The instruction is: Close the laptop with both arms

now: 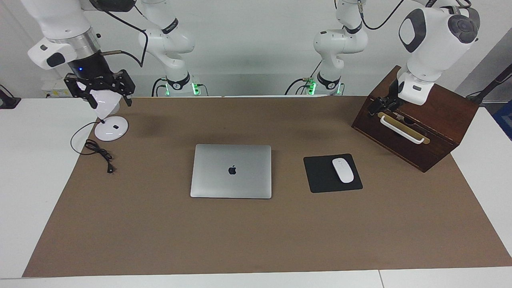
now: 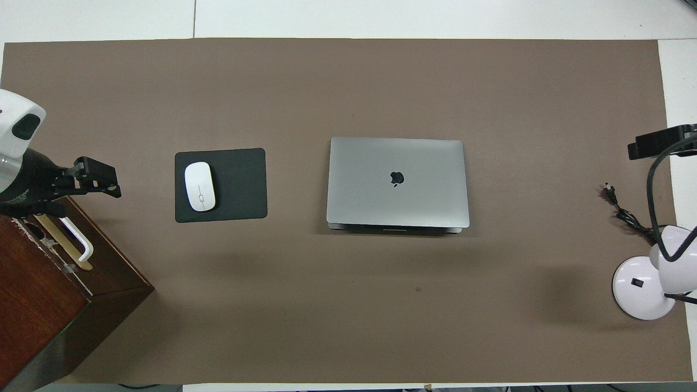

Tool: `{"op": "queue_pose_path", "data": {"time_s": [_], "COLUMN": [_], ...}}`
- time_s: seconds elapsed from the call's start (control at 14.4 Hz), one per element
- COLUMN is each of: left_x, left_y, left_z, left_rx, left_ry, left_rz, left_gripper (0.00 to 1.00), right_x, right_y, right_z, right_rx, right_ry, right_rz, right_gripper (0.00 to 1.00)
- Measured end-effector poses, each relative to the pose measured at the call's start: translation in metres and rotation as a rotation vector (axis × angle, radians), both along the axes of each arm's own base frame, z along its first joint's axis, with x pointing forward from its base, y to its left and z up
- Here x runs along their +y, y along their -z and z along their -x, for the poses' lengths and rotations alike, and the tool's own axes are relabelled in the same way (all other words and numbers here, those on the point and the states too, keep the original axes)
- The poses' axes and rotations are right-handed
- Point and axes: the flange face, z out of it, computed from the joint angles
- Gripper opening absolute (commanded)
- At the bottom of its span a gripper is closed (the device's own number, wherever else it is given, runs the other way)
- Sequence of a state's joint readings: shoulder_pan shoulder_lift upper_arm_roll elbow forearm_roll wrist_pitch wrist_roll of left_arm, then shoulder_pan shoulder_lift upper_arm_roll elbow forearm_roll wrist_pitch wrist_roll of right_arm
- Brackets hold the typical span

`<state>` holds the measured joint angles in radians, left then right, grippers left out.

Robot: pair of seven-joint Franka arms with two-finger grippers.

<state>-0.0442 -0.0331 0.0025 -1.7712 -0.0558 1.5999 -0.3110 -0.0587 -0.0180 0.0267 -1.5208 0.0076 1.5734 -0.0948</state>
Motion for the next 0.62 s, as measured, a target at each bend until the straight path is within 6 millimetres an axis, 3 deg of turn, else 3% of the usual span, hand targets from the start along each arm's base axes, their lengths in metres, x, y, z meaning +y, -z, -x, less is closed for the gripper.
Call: {"op": "queue_pose_path", "data": {"time_s": [0.42, 0.62], "left_x": [-0.007, -0.010], "left_y": [0.000, -0.013], "left_z": [-0.001, 0.001], "left_rx": [0.026, 0.028], "left_ry": [0.019, 0.032], "left_rz": [0.000, 0.000], "left_gripper": [1.00, 1.00], "right_x": [0.000, 0.000], "right_y": [0.005, 0.007], "right_z": [0.007, 0.011], "right_rx": [0.048, 0.071], "right_ry": [0.000, 0.001], "right_rz": [-0.001, -0.002], "right_gripper": [1.00, 1.00]}}
